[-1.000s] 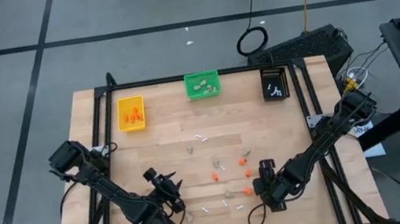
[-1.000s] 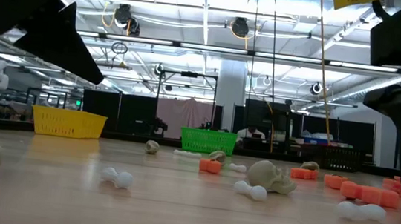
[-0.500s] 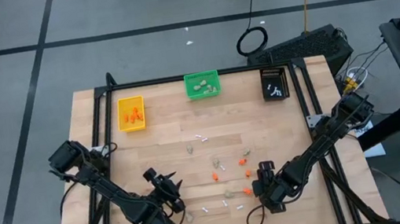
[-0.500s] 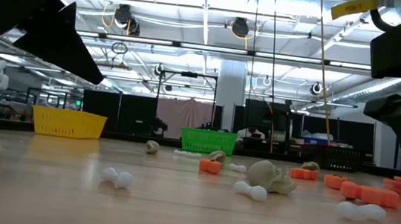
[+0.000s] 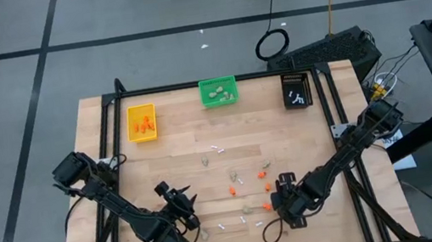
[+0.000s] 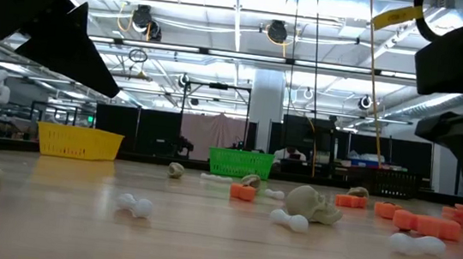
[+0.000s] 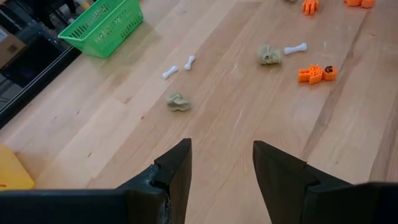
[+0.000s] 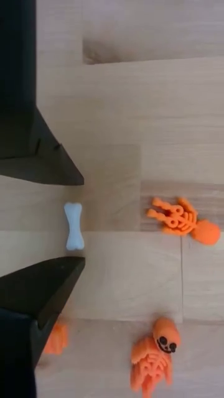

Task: Sort Halloween decoration
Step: Put the white bone toy into the black bin

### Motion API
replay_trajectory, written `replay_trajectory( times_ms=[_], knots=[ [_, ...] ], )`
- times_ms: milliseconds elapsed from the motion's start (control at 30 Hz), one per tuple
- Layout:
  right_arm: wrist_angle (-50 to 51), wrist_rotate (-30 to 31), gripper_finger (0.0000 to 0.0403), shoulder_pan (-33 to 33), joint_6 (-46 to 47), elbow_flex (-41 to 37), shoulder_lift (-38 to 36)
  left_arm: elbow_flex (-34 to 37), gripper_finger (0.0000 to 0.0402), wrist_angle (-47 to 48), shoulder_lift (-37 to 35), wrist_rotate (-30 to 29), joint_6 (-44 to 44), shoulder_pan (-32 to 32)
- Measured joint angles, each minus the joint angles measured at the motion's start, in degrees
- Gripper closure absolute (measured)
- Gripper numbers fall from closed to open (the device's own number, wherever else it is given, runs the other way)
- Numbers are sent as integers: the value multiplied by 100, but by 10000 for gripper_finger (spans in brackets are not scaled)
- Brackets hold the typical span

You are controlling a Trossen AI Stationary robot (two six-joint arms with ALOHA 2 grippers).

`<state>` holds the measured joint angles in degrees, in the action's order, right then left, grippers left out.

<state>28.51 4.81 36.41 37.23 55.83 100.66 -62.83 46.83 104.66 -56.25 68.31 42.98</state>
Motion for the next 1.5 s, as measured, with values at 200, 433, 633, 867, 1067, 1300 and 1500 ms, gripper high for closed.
replay_trajectory(
  times_ms=[200,433,633,867,1067,1300,1500],
  knots=[
    [16,-48,237,-84,-42,-2,3,0,233,-2,0,0,2,0],
    [21,-60,263,-99,-136,-9,5,0,233,-2,0,0,2,0],
    [20,-58,285,-101,-208,-9,9,0,233,0,0,2,0,0],
    [11,-60,308,-99,-299,-9,7,0,233,0,0,2,0,0],
    [6,-60,311,-99,-302,-9,6,0,233,2,0,28,0,0],
    [0,-68,312,-98,-345,-33,-244,0,233,2,0,46,0,0],
    [81,-146,312,-90,-487,-33,-768,0,233,2,0,46,0,0]
  ],
)
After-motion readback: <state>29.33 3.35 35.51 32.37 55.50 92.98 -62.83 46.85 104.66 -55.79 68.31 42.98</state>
